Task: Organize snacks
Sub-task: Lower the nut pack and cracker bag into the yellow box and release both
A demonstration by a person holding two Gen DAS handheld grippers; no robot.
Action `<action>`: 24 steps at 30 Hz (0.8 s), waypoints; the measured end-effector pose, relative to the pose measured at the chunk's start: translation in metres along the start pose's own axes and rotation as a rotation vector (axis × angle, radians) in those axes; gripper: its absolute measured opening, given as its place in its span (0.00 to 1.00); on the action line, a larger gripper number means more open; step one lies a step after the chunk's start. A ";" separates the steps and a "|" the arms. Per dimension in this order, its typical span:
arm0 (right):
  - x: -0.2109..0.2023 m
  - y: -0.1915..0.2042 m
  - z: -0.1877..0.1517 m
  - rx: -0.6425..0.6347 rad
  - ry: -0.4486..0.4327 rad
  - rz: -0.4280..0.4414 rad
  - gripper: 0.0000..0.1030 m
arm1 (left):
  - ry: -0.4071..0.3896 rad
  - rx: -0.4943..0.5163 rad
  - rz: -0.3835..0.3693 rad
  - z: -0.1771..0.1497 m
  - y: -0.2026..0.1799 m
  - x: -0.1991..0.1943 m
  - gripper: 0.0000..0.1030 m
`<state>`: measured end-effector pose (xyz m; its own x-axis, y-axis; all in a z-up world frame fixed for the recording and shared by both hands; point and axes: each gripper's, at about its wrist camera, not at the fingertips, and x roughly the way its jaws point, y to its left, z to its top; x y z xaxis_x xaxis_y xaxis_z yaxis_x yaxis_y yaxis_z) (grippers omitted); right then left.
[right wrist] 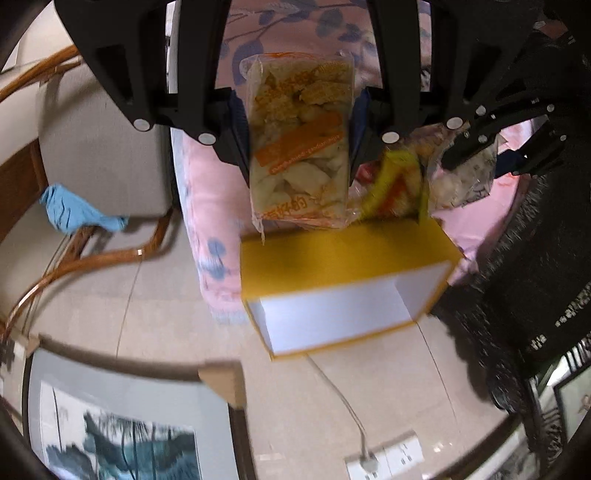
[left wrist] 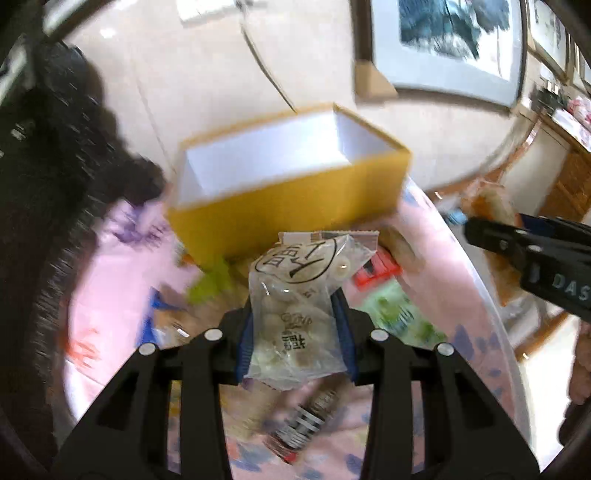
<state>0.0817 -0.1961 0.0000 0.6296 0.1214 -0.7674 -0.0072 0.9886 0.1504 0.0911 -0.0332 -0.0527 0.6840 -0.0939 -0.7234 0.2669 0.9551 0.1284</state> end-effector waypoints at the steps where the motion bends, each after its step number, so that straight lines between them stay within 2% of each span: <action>1: -0.003 0.002 0.005 -0.002 -0.010 0.003 0.44 | -0.005 -0.014 0.006 0.005 0.005 -0.002 0.37; 3: -0.008 0.007 0.016 -0.009 -0.032 0.013 0.44 | -0.005 -0.061 0.009 0.010 0.019 -0.006 0.37; 8: -0.005 0.022 0.049 -0.037 -0.099 -0.040 0.44 | -0.035 -0.178 0.114 0.046 0.053 -0.012 0.37; 12: 0.006 0.038 0.088 -0.039 -0.145 0.002 0.44 | -0.065 -0.242 0.135 0.085 0.074 -0.002 0.37; 14: 0.018 0.041 0.108 -0.047 -0.149 0.007 0.44 | -0.075 -0.257 0.156 0.099 0.082 0.005 0.37; 17: 0.031 0.043 0.129 -0.058 -0.156 -0.001 0.44 | -0.083 -0.275 0.142 0.118 0.096 0.021 0.37; 24: 0.080 0.034 0.167 -0.038 -0.121 -0.007 0.44 | -0.065 -0.233 0.125 0.143 0.100 0.060 0.37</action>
<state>0.2613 -0.1672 0.0477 0.7192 0.1053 -0.6867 -0.0305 0.9923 0.1202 0.2563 0.0167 0.0134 0.7458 0.0181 -0.6660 0.0192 0.9986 0.0486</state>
